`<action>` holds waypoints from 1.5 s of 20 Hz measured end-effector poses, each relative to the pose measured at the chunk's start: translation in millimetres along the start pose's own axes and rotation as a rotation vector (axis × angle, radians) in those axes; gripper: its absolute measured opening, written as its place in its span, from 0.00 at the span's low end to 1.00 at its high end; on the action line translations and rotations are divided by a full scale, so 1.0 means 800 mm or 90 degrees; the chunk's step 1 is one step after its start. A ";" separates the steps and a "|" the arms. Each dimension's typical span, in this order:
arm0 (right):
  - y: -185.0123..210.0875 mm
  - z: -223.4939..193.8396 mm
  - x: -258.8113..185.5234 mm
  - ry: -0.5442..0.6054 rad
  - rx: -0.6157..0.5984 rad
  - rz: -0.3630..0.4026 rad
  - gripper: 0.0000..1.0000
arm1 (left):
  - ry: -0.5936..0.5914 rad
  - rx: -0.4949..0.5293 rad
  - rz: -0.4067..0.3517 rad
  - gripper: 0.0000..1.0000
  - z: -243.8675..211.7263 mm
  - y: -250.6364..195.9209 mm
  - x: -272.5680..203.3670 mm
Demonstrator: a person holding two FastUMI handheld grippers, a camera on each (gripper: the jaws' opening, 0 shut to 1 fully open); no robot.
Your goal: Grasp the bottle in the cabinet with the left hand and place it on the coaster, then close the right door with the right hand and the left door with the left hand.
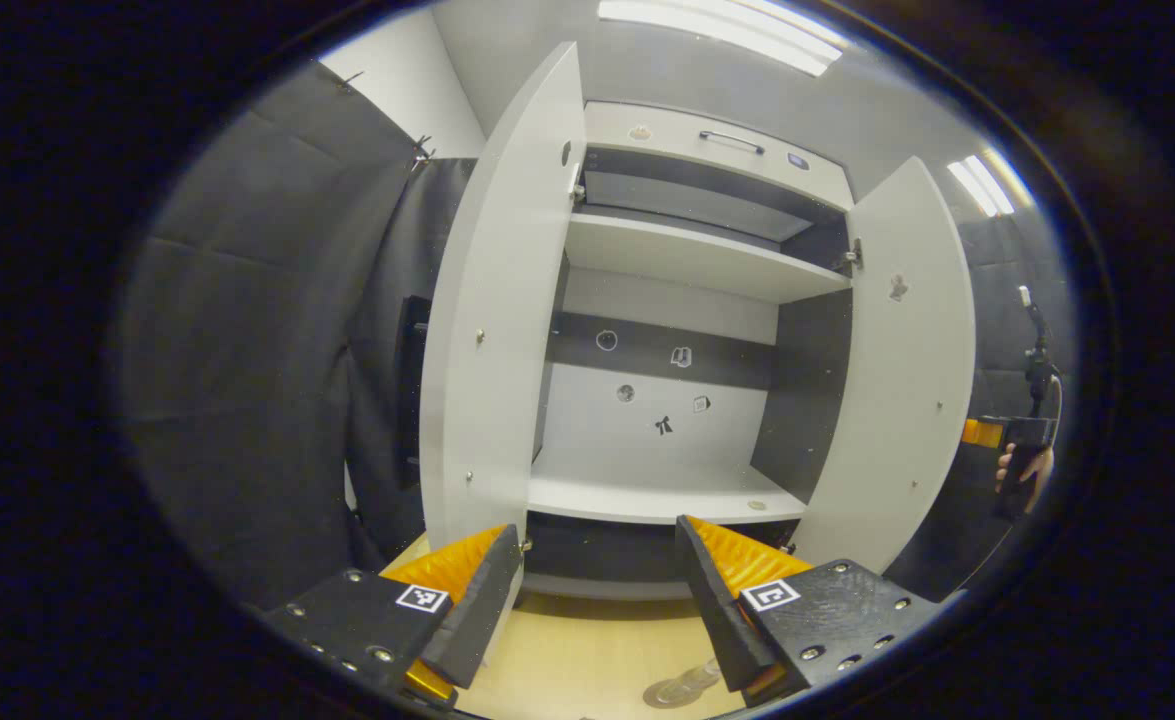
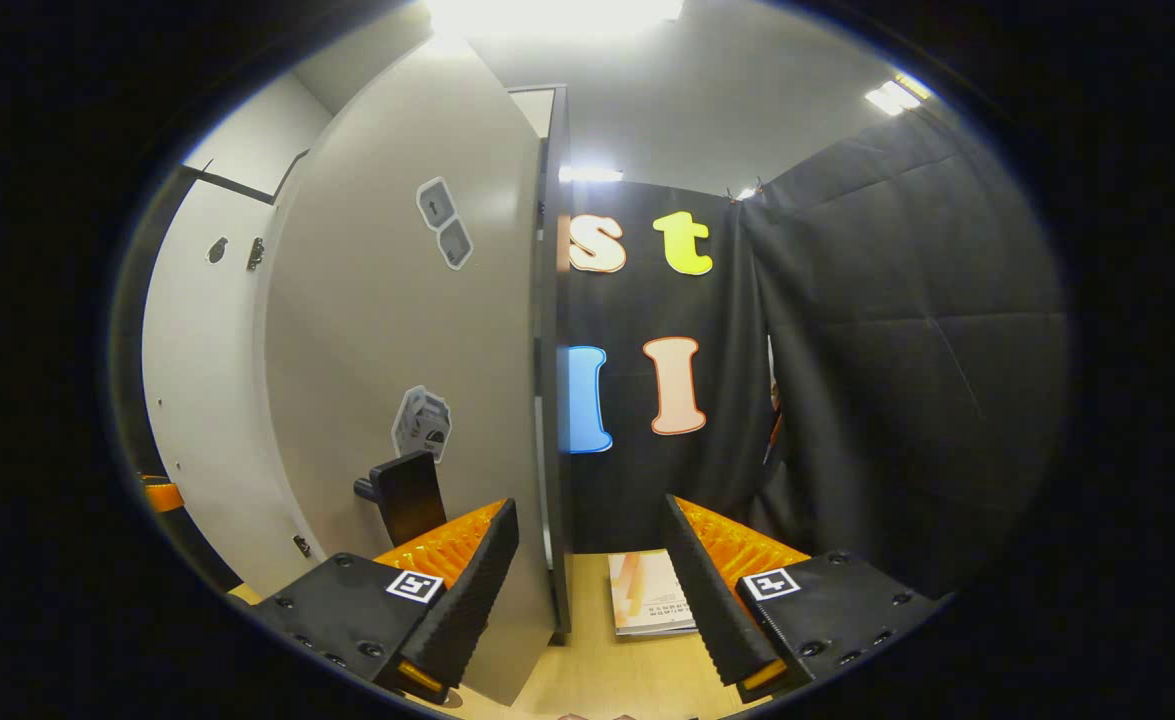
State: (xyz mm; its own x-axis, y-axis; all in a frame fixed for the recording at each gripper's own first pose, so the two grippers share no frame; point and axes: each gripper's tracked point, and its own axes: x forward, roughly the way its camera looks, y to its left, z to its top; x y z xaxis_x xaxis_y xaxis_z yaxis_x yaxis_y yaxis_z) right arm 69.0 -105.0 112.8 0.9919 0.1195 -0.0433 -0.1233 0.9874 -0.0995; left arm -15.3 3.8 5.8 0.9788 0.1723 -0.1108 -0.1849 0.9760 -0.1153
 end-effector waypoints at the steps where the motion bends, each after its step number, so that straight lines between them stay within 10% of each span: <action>1: 0.010 0.000 0.002 -0.001 0.000 0.006 0.93 | -0.001 0.005 0.004 0.92 -0.001 0.004 -0.002; 12: 0.134 -0.017 0.022 -0.013 0.076 0.065 0.90 | 0.019 0.015 0.028 0.96 -0.031 0.060 -0.035; 30: 0.153 -0.082 -0.014 0.029 0.077 0.055 0.94 | -0.039 0.009 0.111 0.96 0.016 0.224 -0.036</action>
State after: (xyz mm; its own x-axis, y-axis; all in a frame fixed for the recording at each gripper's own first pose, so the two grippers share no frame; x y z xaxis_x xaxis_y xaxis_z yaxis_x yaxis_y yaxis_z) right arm 40.8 7.8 35.6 0.9752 0.2017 -0.0916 -0.2000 0.9794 0.0274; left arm -75.4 175.1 0.8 0.9358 0.3461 -0.0674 -0.3510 0.9325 -0.0851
